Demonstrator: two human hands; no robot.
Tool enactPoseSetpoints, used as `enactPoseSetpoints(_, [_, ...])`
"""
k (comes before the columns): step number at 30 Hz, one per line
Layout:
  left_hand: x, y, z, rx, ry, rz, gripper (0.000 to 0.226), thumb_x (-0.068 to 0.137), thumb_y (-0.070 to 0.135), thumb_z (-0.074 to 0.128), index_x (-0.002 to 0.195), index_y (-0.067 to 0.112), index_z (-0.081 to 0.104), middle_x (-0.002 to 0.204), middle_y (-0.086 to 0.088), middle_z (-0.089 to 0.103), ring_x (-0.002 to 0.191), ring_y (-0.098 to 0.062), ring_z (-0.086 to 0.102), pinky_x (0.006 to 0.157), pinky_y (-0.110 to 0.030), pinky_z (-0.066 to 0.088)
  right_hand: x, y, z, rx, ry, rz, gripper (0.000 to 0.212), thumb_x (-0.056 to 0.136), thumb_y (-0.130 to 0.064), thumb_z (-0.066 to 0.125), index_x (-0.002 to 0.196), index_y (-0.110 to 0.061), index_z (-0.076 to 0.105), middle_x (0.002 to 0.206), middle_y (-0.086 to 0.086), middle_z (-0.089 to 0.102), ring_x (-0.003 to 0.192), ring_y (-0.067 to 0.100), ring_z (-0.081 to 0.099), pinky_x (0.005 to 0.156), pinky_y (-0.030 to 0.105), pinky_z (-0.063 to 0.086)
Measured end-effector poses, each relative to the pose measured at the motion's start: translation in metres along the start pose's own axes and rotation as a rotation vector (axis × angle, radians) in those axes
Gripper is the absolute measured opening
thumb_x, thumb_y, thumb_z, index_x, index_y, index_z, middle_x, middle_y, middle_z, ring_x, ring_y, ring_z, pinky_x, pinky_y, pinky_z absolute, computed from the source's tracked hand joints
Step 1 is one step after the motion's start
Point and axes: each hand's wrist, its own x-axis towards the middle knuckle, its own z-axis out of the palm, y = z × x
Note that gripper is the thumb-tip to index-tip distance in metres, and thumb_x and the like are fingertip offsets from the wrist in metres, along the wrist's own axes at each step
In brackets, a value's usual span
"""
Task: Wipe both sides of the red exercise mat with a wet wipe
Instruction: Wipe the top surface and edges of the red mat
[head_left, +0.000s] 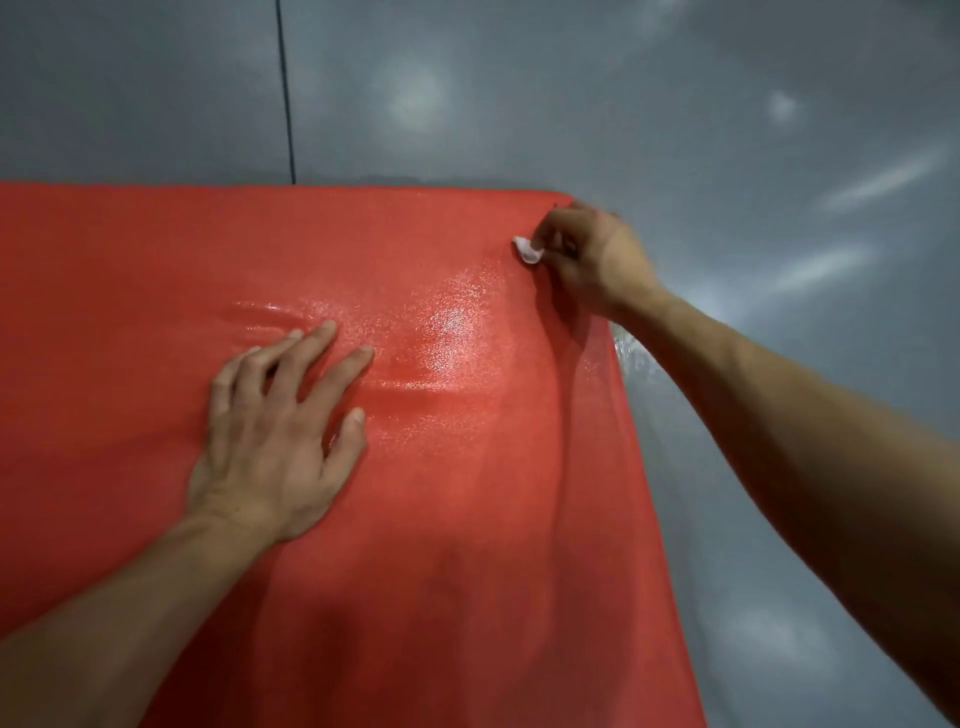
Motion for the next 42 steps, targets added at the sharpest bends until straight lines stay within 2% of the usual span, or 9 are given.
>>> enactPoseSetpoints(4, [0.0,0.002,-0.001,-0.011,0.01,-0.009,0.056,0.091,0.043,0.046,0.145,0.03,0.056,0.157,-0.004,0.044,0.138,-0.034,0.041,0.113,-0.054,0.025,-0.09,0.006,-0.018,0.034,-0.219,-0.046,0.004,0.088,-0.014,0.069,0.089,-0.016,0.072,0.081,-0.008,0.056,0.069,0.0,0.054,0.064,0.013,0.034])
enactPoseSetpoints(6, [0.002,0.001,-0.001,-0.012,0.01,-0.013,0.056,0.092,0.043,0.046,0.146,0.03,0.055,0.157,-0.004,0.043,0.138,-0.034,0.041,0.113,-0.055,0.027,-0.104,0.007,-0.027,0.057,-0.283,-0.076,0.014,0.089,-0.027,0.064,0.09,-0.018,0.074,0.082,-0.012,0.056,0.071,-0.007,0.054,0.065,0.011,0.035])
enactPoseSetpoints(11, [0.0,0.002,-0.001,-0.016,0.027,-0.002,0.056,0.092,0.043,0.046,0.144,0.027,0.056,0.155,-0.006,0.045,0.136,-0.036,0.042,0.11,-0.057,0.029,-0.031,0.015,-0.016,0.02,-0.002,0.066,0.024,0.088,-0.04,0.072,0.09,-0.016,0.075,0.079,-0.003,0.056,0.072,0.015,0.052,0.065,0.031,0.035])
enactPoseSetpoints(20, [0.001,0.002,0.001,-0.035,0.021,-0.007,0.056,0.092,0.042,0.047,0.145,0.028,0.055,0.155,-0.006,0.044,0.137,-0.036,0.041,0.111,-0.057,0.027,-0.157,0.011,-0.022,0.21,-0.224,0.139,0.012,0.09,-0.042,0.073,0.083,-0.033,0.068,0.083,-0.003,0.063,0.071,0.01,0.055,0.064,0.019,0.039])
enactPoseSetpoints(24, [0.0,0.003,0.0,-0.014,0.02,-0.015,0.056,0.093,0.043,0.046,0.146,0.029,0.054,0.156,-0.005,0.043,0.137,-0.036,0.04,0.111,-0.058,0.028,-0.081,0.018,-0.012,0.126,0.019,0.111,0.029,0.091,-0.052,0.068,0.086,-0.024,0.071,0.074,-0.008,0.057,0.067,0.009,0.051,0.062,0.025,0.039])
enactPoseSetpoints(29, [-0.001,0.003,0.001,-0.015,0.004,-0.014,0.056,0.092,0.043,0.046,0.146,0.028,0.054,0.155,-0.005,0.043,0.137,-0.036,0.039,0.111,-0.058,0.027,-0.065,0.012,-0.008,0.05,-0.042,0.068,0.019,0.092,-0.035,0.064,0.09,-0.017,0.071,0.079,-0.004,0.057,0.074,0.015,0.052,0.07,0.037,0.044])
enactPoseSetpoints(34, [0.001,0.001,0.0,-0.018,-0.006,-0.018,0.056,0.092,0.043,0.046,0.146,0.029,0.053,0.156,-0.005,0.042,0.138,-0.035,0.039,0.111,-0.057,0.026,-0.17,0.001,-0.019,0.139,-0.247,0.027,0.012,0.086,-0.018,0.062,0.091,-0.017,0.072,0.086,-0.007,0.058,0.073,0.0,0.054,0.067,0.021,0.041])
enactPoseSetpoints(39, [0.001,0.001,0.0,-0.012,-0.02,-0.026,0.056,0.093,0.045,0.044,0.147,0.031,0.051,0.158,-0.003,0.04,0.138,-0.034,0.038,0.112,-0.057,0.027,-0.068,0.002,-0.008,0.017,0.003,0.011,0.007,0.086,-0.016,0.07,0.092,-0.015,0.073,0.083,0.001,0.058,0.075,0.016,0.054,0.07,0.035,0.042])
enactPoseSetpoints(42, [0.0,0.002,0.0,-0.033,-0.021,-0.021,0.056,0.093,0.045,0.044,0.146,0.031,0.052,0.158,-0.003,0.04,0.138,-0.034,0.038,0.112,-0.058,0.027,-0.088,-0.002,-0.002,0.019,-0.041,0.003,0.008,0.085,-0.012,0.069,0.092,-0.016,0.072,0.085,0.002,0.059,0.076,0.02,0.056,0.068,0.032,0.04])
